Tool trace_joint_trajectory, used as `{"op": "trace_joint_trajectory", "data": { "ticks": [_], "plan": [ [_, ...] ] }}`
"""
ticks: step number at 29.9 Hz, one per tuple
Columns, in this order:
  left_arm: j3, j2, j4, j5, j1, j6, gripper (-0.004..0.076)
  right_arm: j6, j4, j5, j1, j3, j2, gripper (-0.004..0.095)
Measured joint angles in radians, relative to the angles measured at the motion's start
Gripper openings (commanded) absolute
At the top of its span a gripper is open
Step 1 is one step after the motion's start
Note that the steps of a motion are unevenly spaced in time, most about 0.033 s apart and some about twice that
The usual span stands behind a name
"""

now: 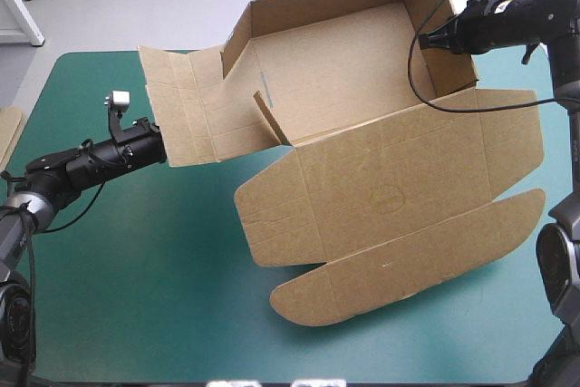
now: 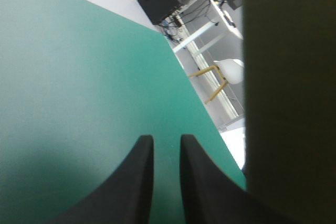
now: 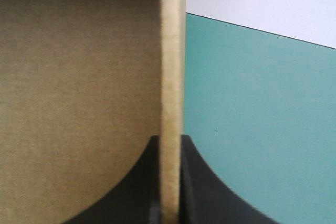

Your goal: Fold the box

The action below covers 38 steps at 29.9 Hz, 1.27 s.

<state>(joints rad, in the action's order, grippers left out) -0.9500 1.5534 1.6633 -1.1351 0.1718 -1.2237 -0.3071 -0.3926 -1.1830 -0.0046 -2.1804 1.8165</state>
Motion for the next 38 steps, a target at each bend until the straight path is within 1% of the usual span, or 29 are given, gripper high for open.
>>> {"op": "trace_joint_trajectory", "data": {
  "ticks": [7, 10, 14, 17, 22, 24, 33, 36, 38],
  "plan": [
    [-0.104, 0.001, 0.005, -0.032, -0.1, 0.037, 0.0131, -0.003, 0.002, 0.0, -0.001, 0.0, 0.0, -0.0015],
    [-0.168, 0.002, 0.002, -0.037, -0.14, 0.076, 0.0131, -0.003, 0.008, 0.006, -0.001, 0.0, 0.0, -0.0015],
    [-0.256, 0.003, -0.012, -0.039, -0.152, 0.146, 0.0135, -0.002, 0.008, 0.011, -0.002, 0.0, 0.0, -0.0015],
    [-0.3, 0.003, -0.023, -0.05, -0.153, 0.194, 0.0186, -0.003, 0.015, 0.011, -0.002, 0.0, 0.0, -0.0015],
    [-0.33, 0.003, -0.037, -0.052, -0.18, 0.233, 0.0323, -0.004, 0.019, 0.012, -0.002, 0.0, 0.0, -0.0015],
    [-0.332, 0.003, -0.046, -0.052, -0.201, 0.243, 0.0349, -0.004, 0.019, 0.012, -0.002, 0.0, 0.0, -0.0015],
    [-0.371, 0.003, -0.038, -0.041, -0.251, 0.27, 0.0358, -0.004, 0.022, 0.012, -0.002, 0.0, 0.0, -0.0015],
    [-0.386, 0.003, -0.047, -0.017, -0.257, 0.291, 0.0361, -0.003, 0.019, 0.012, -0.002, 0.0, 0.0, -0.0015],
    [-0.395, 0.003, -0.049, 0.01, -0.267, 0.297, 0.0386, -0.001, 0.017, 0.012, -0.002, 0.001, 0.0, -0.0015]
  ]
}}
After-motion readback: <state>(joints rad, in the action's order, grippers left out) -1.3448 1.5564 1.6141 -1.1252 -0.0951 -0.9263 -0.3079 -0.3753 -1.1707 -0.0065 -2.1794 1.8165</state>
